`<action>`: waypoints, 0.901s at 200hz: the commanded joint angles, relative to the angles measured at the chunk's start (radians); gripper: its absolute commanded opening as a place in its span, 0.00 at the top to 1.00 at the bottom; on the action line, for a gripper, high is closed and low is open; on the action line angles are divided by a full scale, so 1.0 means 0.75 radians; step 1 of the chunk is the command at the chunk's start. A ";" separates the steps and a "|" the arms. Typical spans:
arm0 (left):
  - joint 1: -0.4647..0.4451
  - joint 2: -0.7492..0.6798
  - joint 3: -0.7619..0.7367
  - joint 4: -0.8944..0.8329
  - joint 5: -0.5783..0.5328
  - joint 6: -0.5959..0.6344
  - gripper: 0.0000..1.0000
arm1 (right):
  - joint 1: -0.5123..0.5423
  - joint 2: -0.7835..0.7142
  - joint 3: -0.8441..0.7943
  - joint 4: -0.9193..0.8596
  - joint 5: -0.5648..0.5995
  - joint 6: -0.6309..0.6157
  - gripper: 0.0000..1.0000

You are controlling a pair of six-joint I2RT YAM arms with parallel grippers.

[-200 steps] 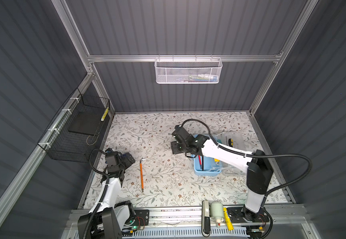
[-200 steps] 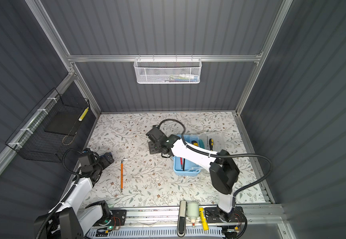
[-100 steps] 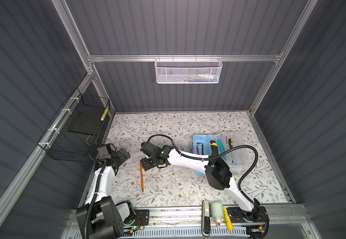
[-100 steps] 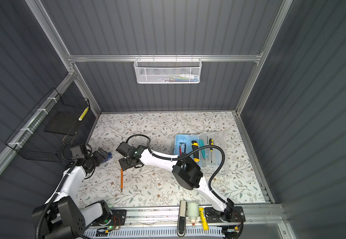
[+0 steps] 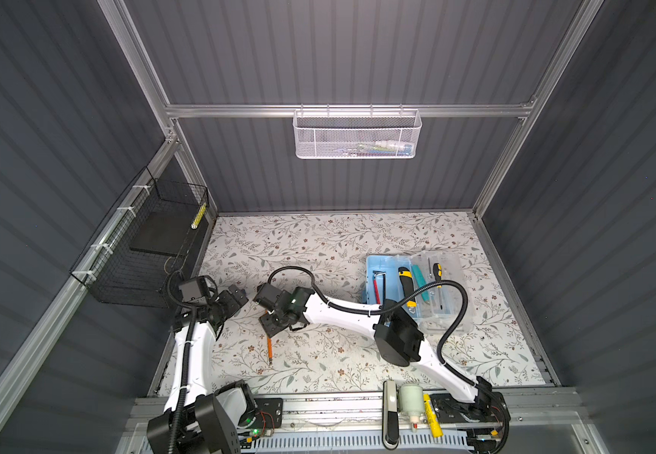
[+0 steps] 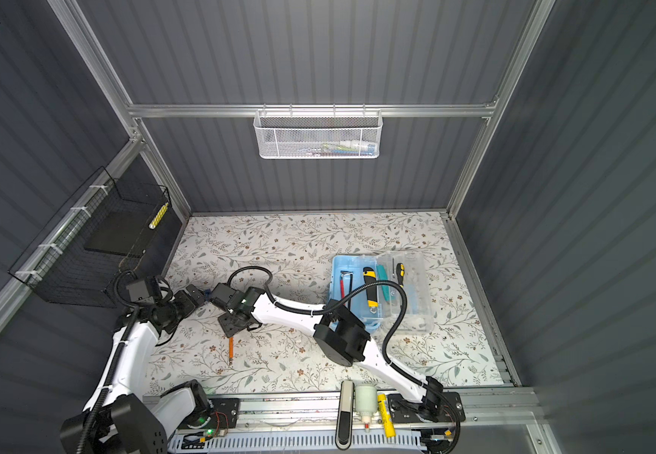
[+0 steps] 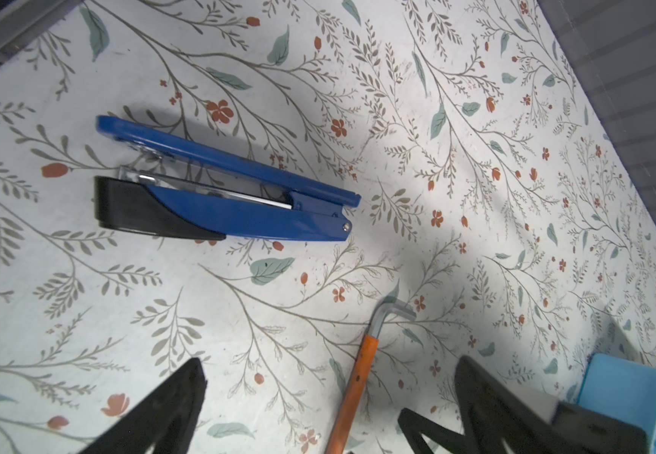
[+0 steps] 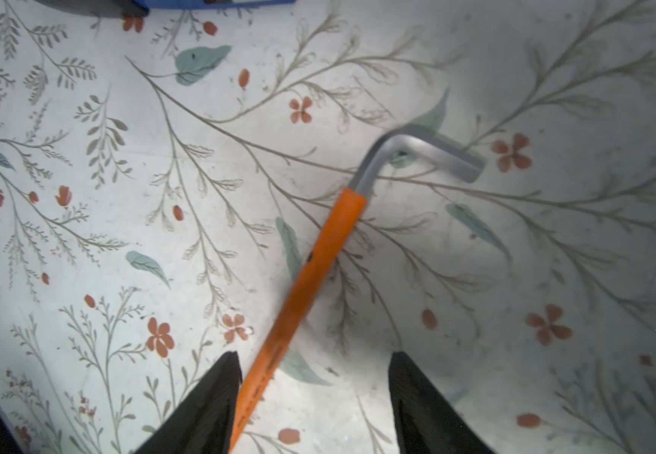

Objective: Pack the tool kit
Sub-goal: 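Move the right gripper back over the orange-handled hex key, then lower the right gripper and close it on the orange-handled hex key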

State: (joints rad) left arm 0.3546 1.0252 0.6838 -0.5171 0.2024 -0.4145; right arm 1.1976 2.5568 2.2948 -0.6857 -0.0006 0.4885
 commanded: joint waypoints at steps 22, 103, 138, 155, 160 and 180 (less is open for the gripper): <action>0.028 -0.002 0.080 0.042 0.048 0.036 0.01 | 0.023 0.089 0.105 -0.119 0.045 0.022 0.38; 0.028 -0.009 0.106 0.055 0.128 0.037 0.01 | 0.001 0.103 0.111 -0.289 0.243 -0.027 0.49; 0.028 0.001 0.097 0.079 0.160 0.031 0.01 | -0.013 0.005 -0.070 -0.183 0.254 -0.068 0.53; 0.028 -0.016 0.083 0.099 0.214 0.017 0.01 | -0.014 0.037 -0.012 -0.200 0.247 -0.084 0.54; 0.028 -0.020 0.079 0.106 0.217 0.013 0.01 | -0.013 0.052 0.010 -0.205 0.245 -0.089 0.55; 0.028 -0.031 0.067 0.135 0.225 0.000 0.01 | -0.015 0.110 0.087 -0.249 0.246 -0.091 0.60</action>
State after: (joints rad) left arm 0.3553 1.0306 0.7013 -0.5171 0.3542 -0.3981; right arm 1.1908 2.5782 2.3032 -0.8089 0.1646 0.4393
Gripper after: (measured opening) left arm 0.994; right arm 0.422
